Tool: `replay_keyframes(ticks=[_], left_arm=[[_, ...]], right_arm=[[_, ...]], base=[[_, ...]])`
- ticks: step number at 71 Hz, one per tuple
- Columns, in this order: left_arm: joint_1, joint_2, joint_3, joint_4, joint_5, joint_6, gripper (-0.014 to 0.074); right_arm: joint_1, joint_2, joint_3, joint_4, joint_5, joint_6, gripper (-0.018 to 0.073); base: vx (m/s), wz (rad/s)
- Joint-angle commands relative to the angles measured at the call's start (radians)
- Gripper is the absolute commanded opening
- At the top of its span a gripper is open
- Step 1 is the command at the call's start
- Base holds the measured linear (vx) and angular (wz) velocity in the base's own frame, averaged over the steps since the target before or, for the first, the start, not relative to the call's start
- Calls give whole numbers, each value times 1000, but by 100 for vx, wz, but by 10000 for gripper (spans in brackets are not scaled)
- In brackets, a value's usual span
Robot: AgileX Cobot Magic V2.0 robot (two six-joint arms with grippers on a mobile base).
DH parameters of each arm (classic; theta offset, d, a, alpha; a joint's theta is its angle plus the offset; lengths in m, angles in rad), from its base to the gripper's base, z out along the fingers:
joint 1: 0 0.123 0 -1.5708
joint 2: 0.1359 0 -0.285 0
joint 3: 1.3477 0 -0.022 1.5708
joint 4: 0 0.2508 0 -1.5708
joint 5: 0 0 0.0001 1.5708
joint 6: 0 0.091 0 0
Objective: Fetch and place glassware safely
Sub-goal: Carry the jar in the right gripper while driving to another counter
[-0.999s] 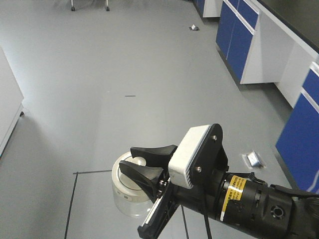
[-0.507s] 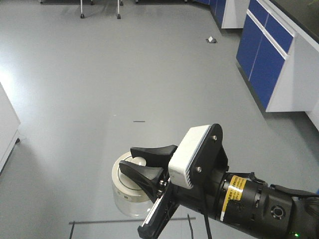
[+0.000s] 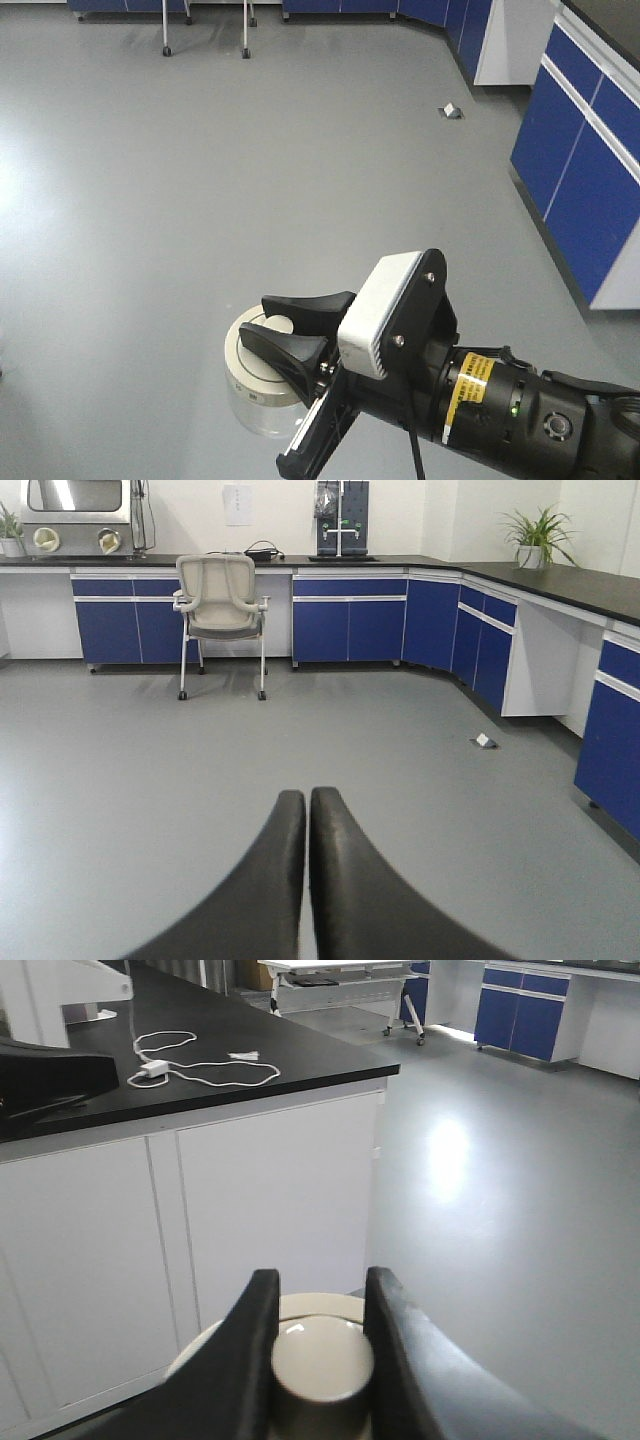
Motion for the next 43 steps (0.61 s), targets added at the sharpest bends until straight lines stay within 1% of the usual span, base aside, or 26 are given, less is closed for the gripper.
replay_keyframes(ticks=[1, 43], left_arm=[[-5, 9, -31, -9, -70, -7, -7], [-5, 10, -31, -9, -71, -7, -7]], right_arm=[[-1, -36, -29, 14, -101, -7, -3], [-1, -33, -29, 14, -102, -7, -3]], base=[[68, 2], [70, -1]])
